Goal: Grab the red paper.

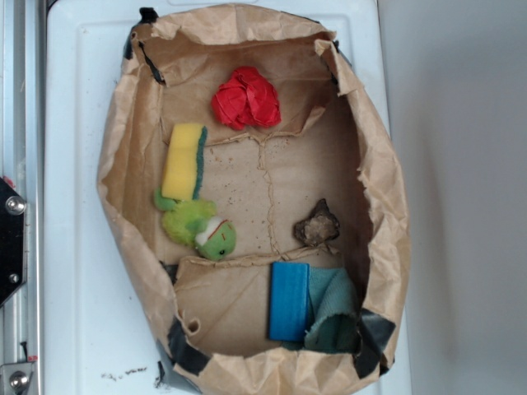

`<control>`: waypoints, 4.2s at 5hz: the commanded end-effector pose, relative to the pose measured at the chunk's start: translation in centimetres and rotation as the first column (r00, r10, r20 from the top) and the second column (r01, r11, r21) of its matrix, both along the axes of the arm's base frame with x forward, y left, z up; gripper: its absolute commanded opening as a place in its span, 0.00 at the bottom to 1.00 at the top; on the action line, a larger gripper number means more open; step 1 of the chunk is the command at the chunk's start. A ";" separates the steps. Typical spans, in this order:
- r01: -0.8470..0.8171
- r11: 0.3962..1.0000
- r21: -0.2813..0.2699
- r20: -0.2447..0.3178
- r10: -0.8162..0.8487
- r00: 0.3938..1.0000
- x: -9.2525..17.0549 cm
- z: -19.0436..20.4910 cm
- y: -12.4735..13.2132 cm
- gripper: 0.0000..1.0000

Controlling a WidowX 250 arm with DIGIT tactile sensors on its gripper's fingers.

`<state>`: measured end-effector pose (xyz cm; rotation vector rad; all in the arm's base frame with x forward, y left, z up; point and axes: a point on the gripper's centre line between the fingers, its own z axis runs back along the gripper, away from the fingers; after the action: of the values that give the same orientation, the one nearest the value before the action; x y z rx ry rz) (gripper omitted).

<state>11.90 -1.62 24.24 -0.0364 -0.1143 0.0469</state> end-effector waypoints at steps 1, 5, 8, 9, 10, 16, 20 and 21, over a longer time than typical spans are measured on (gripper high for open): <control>0.000 1.000 0.000 0.000 0.000 1.000 0.0 0.0 0.0 1.00; -0.474 0.879 -0.048 0.146 0.476 0.867 12.5 -5.1 3.4 1.00; -0.805 0.592 -0.044 0.155 0.800 0.580 16.3 -10.0 7.3 1.00; -0.813 0.581 -0.015 0.161 0.804 0.572 14.2 -11.1 8.4 1.00; -0.810 0.587 0.005 0.189 0.795 0.577 12.0 -11.8 9.1 1.00; -0.817 0.575 0.044 0.199 0.796 0.572 10.4 -13.1 10.9 1.00; -0.862 0.507 -0.017 0.250 0.837 0.487 16.2 -17.1 11.5 1.00; -0.861 0.508 -0.024 0.255 0.836 0.486 15.8 -17.1 11.9 1.00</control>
<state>28.12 8.68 5.48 0.1452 -0.3364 1.0579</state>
